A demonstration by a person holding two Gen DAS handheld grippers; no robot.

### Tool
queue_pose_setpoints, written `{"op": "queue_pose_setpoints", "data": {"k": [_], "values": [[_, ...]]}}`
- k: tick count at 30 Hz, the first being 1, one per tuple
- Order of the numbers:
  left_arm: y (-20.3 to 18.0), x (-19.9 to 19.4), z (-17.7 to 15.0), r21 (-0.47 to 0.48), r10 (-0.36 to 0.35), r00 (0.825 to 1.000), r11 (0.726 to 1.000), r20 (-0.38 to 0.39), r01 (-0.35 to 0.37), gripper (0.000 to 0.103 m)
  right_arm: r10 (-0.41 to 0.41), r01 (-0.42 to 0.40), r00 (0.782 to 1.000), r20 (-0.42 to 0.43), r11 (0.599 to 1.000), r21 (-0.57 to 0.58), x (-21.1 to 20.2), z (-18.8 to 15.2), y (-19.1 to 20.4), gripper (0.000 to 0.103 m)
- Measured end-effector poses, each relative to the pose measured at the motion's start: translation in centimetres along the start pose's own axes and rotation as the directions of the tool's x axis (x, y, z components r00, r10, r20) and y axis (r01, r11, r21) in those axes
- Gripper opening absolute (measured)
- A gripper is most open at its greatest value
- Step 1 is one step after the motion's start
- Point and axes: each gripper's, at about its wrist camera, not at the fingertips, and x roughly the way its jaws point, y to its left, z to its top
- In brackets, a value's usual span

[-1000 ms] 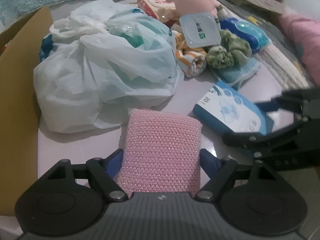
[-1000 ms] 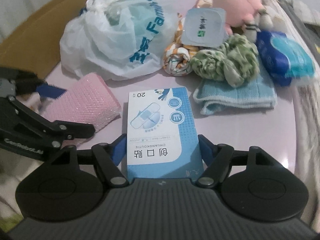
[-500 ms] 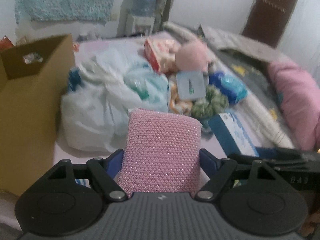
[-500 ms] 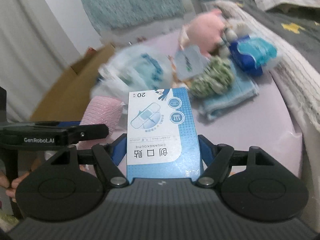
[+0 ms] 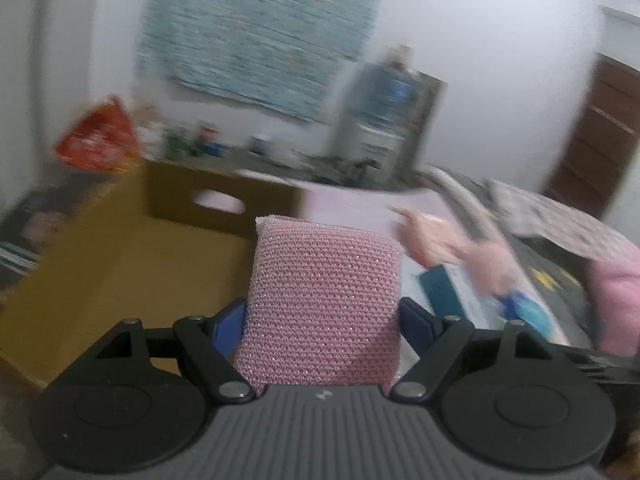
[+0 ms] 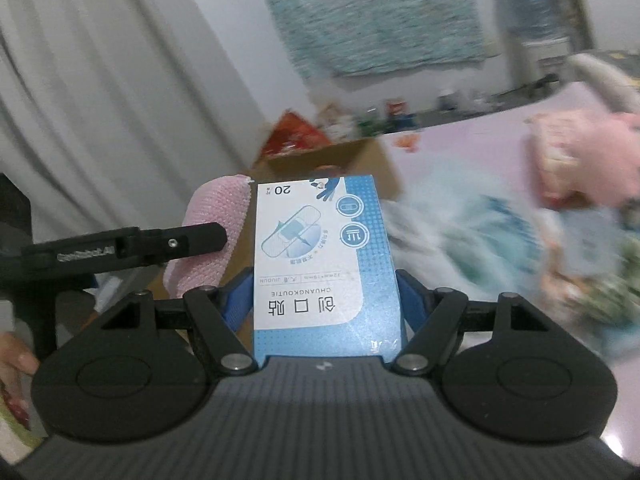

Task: Organize soft objects
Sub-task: 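Carry the sponge into the cardboard box and open the left gripper while the right carries the blue box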

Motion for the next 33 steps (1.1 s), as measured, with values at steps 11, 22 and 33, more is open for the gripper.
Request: {"op": "queue_pose_setpoints", "data": {"k": [11, 22, 33], "values": [[10.8, 7.3, 8.6, -0.042, 0.245, 0.969, 0.968, -0.042, -0.247, 0.082, 0.082, -0.042, 0.982, -0.173, 0.973, 0.227, 17.2, 9.6, 4.6, 0.073], [14.1, 15.5, 10.8, 0.015, 0.281, 0.944, 0.959, -0.171, -0.283, 0.082, -0.008, 0.109, 0.961, -0.276, 0.93, 0.352, 30.0, 11.9, 5.5, 0.073], [14.8, 20.8, 11.1, 0.055, 0.313, 0.921, 0.95, -0.231, -0.309, 0.088, -0.054, 0.184, 0.949, -0.31, 0.895, 0.407, 34.7, 12.0, 2.2, 0.073]]}}
